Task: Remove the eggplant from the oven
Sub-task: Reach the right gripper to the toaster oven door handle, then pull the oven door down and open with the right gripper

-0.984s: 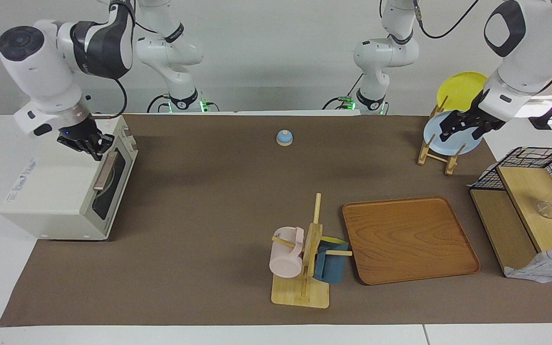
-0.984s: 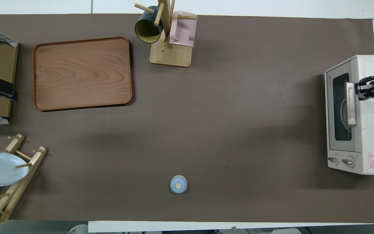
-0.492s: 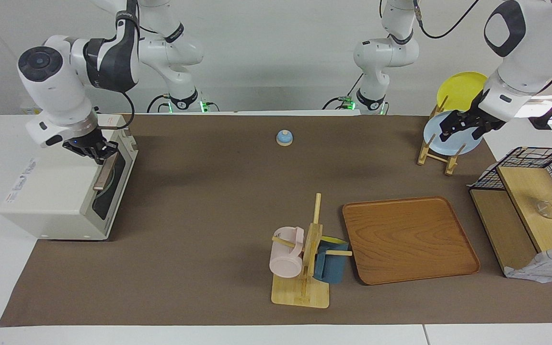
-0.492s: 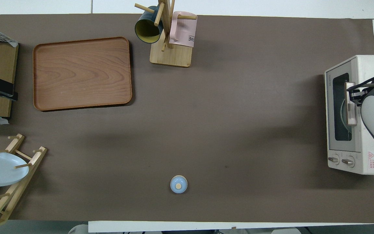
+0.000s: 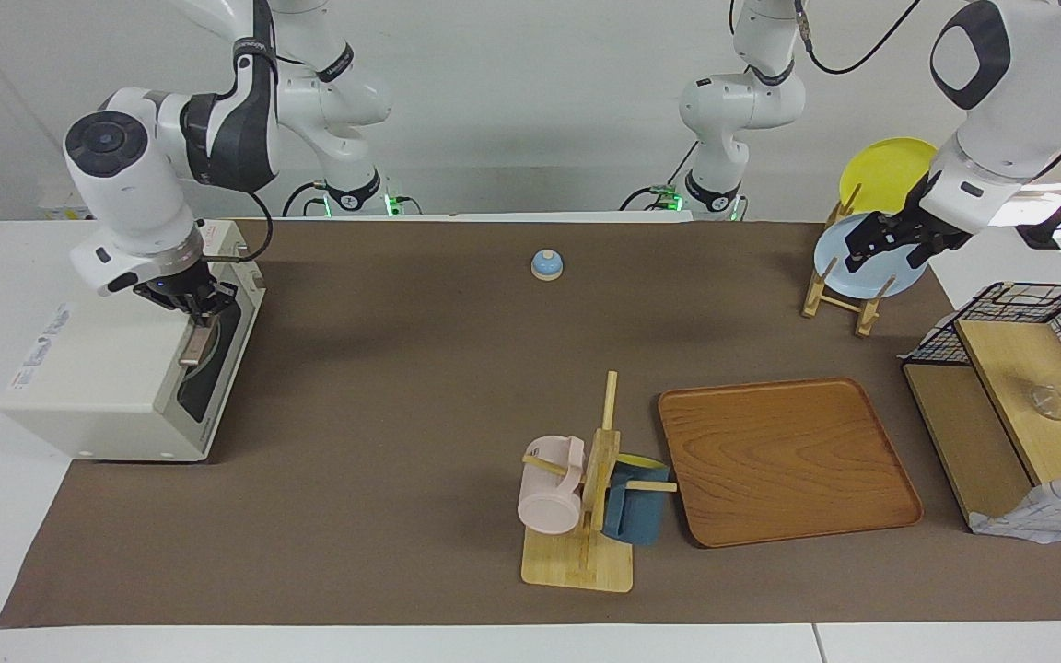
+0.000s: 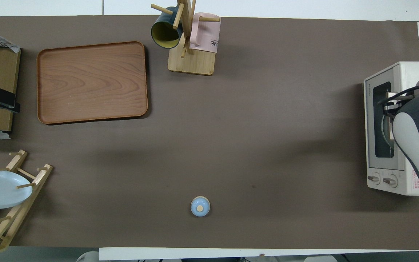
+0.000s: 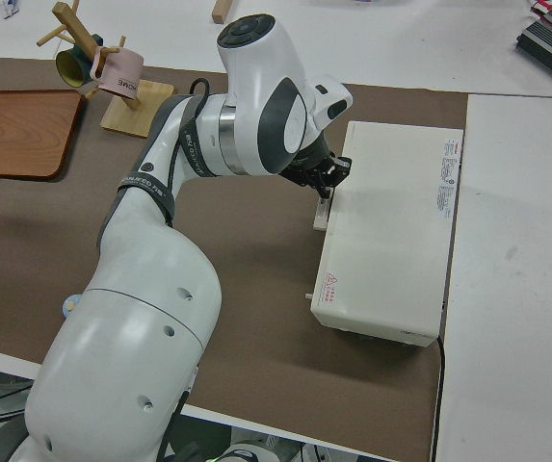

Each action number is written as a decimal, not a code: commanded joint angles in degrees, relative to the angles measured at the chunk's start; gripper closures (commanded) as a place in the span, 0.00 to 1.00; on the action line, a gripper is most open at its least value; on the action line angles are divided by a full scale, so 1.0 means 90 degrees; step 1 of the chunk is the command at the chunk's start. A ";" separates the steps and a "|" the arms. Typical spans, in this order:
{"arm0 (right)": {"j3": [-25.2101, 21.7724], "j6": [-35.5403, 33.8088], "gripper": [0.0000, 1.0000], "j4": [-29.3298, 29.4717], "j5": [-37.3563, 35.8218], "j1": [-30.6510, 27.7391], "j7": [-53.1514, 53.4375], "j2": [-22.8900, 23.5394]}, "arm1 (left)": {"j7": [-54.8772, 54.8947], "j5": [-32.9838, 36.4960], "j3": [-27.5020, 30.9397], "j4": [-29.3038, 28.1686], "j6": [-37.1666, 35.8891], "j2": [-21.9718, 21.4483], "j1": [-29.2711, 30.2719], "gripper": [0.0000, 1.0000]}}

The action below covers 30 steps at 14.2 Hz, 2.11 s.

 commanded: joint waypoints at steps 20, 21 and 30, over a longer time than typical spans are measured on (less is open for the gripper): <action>0.0179 0.1387 0.73 -0.0161 0.1319 0.1549 0.1909 0.1151 | 0.0007 0.0059 0.0021 0.0017 -0.0052 -0.0021 -0.0008 0.00; 0.0121 0.0988 0.60 -0.0142 0.1289 0.1453 0.1832 0.0926 | 0.0007 0.0059 0.0021 0.0017 -0.0052 -0.0011 -0.0008 0.00; 0.0140 0.0601 0.40 -0.1058 -0.0215 0.0945 0.1568 0.0222 | 0.0007 0.0059 0.0021 0.0017 -0.0052 -0.0021 -0.0008 0.00</action>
